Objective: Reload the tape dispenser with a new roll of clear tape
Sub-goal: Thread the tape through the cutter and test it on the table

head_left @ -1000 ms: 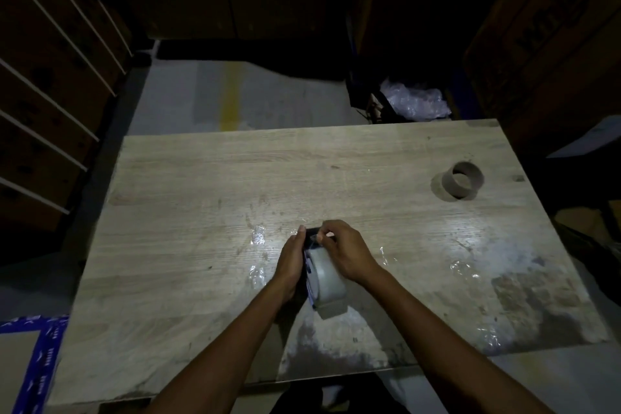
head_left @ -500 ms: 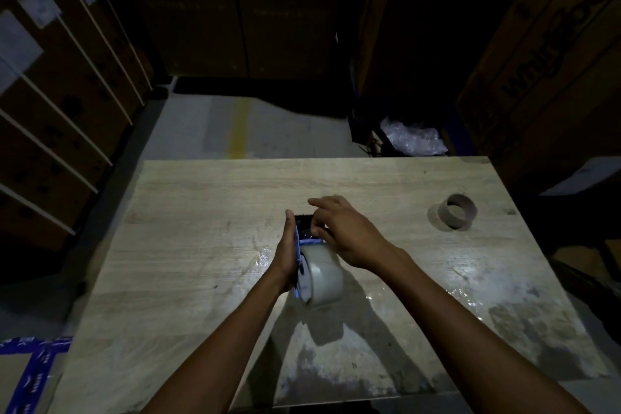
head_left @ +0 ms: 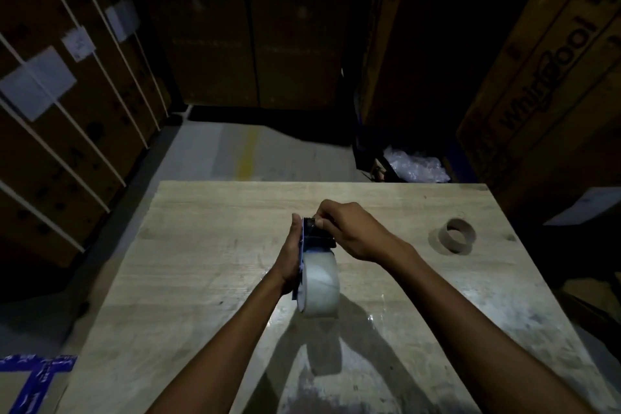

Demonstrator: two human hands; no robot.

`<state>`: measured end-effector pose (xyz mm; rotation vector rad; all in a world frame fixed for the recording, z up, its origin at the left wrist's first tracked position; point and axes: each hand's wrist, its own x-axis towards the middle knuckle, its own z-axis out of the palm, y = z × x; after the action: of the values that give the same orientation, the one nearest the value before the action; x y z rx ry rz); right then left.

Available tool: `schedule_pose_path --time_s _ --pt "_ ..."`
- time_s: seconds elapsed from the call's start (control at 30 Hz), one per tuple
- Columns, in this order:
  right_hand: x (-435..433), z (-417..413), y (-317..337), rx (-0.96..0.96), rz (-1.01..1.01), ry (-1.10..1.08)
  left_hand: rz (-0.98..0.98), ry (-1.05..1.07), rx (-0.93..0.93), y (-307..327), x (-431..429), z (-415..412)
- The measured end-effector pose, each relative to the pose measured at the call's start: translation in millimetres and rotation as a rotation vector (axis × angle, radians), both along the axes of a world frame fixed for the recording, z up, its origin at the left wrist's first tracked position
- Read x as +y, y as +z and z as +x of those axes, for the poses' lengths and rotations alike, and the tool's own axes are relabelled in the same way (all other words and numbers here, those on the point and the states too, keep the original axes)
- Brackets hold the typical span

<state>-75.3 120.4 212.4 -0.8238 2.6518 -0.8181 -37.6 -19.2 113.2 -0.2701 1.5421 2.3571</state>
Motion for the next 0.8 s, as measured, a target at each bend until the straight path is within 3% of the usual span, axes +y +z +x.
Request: schedule_pose_path --time_s 0.13,0.43,0.63,0.8 --pt "-1 -6 17 0.02 0.023 0.034 0.016 -0.003 0.025 10 -1 2" --pt "5 -24 49 -0.186 -0.19 -0.058 0.081 -0.075 0.13 44 5 1" --pt "6 -30 67 -0.197 -0.23 -0.064 0.128 -0.081 0.192 60 7 -8" --pt "10 -34 78 -0.176 -0.269 -0.1 0.029 -0.058 0.195 65 9 -14"
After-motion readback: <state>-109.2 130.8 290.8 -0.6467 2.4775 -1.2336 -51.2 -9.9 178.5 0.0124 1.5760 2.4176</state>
